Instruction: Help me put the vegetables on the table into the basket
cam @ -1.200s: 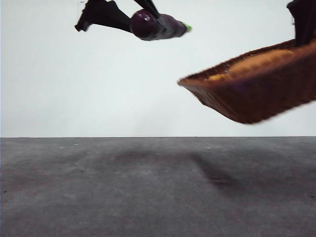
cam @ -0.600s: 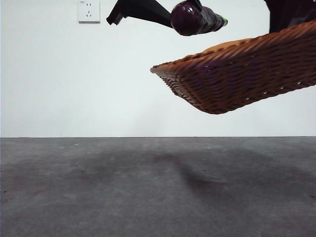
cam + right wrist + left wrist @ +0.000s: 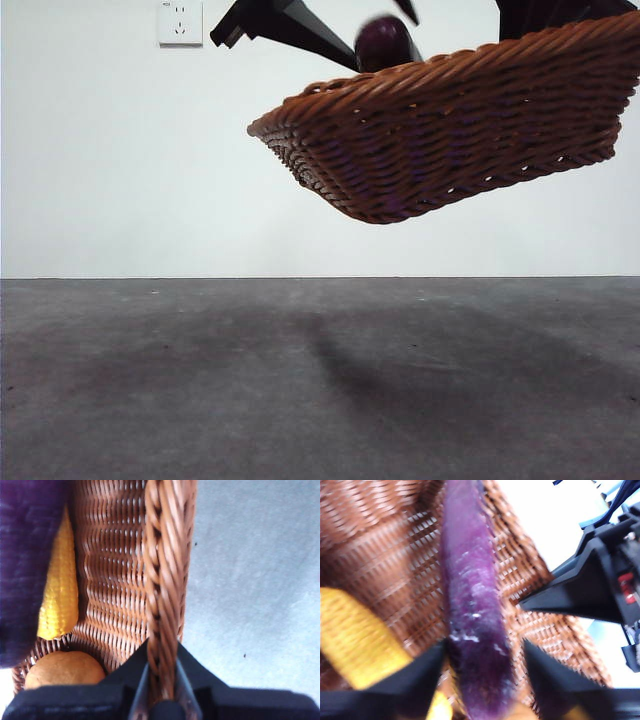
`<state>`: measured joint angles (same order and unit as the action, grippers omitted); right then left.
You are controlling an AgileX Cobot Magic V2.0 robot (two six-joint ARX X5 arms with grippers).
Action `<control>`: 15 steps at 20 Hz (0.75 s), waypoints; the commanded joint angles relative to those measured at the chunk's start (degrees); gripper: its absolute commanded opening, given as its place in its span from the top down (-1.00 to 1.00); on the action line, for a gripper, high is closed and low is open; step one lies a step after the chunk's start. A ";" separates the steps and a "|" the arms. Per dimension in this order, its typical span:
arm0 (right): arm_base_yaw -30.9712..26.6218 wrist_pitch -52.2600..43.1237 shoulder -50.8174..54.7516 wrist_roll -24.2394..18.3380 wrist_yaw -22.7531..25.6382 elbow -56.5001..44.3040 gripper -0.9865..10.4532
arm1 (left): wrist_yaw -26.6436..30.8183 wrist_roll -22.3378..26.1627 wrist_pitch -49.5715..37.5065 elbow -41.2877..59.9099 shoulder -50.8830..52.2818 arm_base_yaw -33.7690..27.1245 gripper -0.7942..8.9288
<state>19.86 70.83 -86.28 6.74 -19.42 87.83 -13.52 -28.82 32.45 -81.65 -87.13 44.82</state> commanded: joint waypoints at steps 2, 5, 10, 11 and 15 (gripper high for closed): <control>0.07 -0.50 -0.24 0.83 -0.70 -0.04 0.86 | 0.76 -2.67 -1.33 0.44 -0.31 0.28 -0.13; 0.00 -0.55 -0.24 0.79 0.44 -0.04 0.86 | 1.55 0.28 -1.16 0.44 0.37 0.00 -0.13; -1.79 -1.97 -0.44 0.59 3.34 -0.04 0.86 | 1.55 10.62 4.00 0.44 8.02 -0.50 -0.13; -2.47 -2.40 -0.68 0.52 3.37 -0.04 0.86 | 1.64 13.60 6.95 0.44 10.12 -0.04 -0.12; -6.97 -3.58 -4.11 -1.03 2.40 -0.04 0.86 | 14.86 20.31 22.51 0.44 16.46 2.82 0.85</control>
<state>12.67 67.68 -90.37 6.37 -16.16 87.83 0.93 -10.39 55.81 -81.65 -70.41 47.70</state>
